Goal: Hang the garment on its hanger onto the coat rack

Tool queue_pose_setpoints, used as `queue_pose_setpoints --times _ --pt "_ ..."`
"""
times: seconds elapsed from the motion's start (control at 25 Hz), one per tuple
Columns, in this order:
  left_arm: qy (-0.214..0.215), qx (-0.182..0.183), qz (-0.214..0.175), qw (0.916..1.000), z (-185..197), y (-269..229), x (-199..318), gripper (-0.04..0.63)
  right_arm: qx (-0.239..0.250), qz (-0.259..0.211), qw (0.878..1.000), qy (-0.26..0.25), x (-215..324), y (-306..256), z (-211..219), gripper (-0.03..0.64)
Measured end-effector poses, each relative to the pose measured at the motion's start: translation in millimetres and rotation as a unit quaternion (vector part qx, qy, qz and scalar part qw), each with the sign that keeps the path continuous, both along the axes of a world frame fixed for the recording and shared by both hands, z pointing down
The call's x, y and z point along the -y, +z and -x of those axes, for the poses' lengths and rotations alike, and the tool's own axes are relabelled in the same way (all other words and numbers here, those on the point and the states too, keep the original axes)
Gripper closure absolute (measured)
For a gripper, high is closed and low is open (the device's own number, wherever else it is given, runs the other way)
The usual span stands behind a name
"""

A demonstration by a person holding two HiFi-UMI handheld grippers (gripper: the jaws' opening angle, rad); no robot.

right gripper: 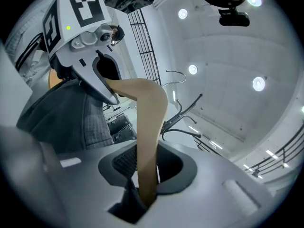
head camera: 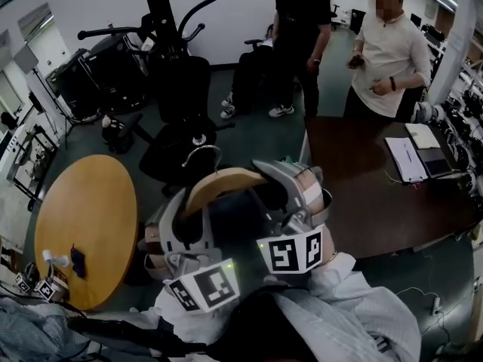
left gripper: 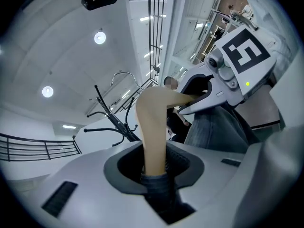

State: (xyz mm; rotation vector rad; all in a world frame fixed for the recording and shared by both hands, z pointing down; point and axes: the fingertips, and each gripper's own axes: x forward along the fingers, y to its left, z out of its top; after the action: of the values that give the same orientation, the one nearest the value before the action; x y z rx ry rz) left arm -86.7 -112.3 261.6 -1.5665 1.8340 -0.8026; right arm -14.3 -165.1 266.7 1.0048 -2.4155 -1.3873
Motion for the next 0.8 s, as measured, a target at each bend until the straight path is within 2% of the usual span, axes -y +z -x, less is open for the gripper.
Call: queue_pose_setpoints --times 0.2,0.36,0.6,0.8 --pt "-0.008 -0.006 -0.004 0.9999 20 -5 47 0.497 0.003 -0.011 1.0 -0.004 48 -7 20 0.529" --pt "-0.008 -0.007 -0.014 0.9998 50 -15 86 0.497 0.007 -0.024 1.0 0.0 87 -19 49 0.526" --pt "0.01 -0.001 -0.034 0.9994 103 -26 146 0.497 0.016 -0.048 0.998 0.025 144 -31 99 0.525" --pt "0.025 0.006 -0.042 0.9988 124 -36 188 0.497 0.029 -0.058 0.997 0.037 183 -41 119 0.52"
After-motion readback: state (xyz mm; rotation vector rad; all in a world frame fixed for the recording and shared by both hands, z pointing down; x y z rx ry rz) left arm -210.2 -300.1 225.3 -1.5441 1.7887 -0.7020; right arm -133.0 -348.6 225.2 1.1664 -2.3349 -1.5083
